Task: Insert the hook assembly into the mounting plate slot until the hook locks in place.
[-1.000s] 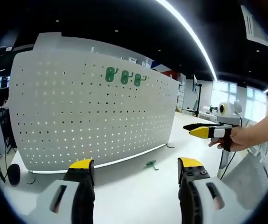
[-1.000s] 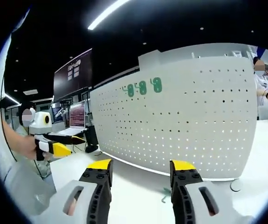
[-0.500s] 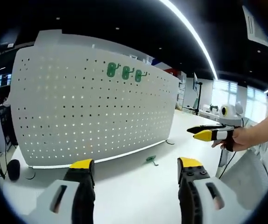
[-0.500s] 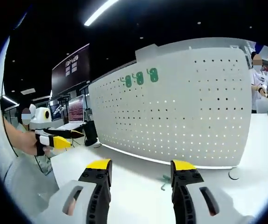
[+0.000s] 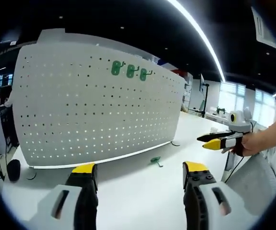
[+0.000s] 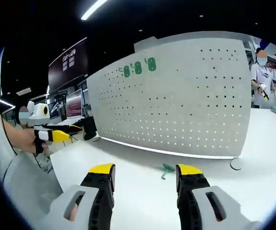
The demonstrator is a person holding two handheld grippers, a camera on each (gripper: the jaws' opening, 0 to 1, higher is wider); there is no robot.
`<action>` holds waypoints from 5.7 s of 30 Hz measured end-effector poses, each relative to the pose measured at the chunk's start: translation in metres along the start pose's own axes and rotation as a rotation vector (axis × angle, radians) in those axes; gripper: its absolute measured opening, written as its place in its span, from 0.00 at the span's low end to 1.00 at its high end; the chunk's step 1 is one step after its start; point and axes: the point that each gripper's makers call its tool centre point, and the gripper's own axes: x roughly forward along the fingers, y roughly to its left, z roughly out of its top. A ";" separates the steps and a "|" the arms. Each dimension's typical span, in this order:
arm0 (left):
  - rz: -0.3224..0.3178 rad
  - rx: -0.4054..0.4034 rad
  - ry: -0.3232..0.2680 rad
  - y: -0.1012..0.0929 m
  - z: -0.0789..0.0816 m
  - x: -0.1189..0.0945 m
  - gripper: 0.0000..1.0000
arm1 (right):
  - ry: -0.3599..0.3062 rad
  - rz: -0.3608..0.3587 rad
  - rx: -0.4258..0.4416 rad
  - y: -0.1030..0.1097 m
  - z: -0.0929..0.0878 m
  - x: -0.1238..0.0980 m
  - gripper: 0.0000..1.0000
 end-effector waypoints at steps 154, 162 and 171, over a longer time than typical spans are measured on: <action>-0.852 1.008 0.762 -0.071 -0.072 0.224 0.58 | 0.140 -0.040 0.068 -0.015 -0.037 -0.001 0.48; -0.866 1.030 0.791 -0.071 -0.086 0.233 0.56 | 0.131 -0.050 0.077 -0.018 -0.036 -0.002 0.48; -0.889 1.034 0.861 -0.067 -0.111 0.239 0.52 | 0.122 -0.056 0.089 -0.021 -0.035 -0.003 0.47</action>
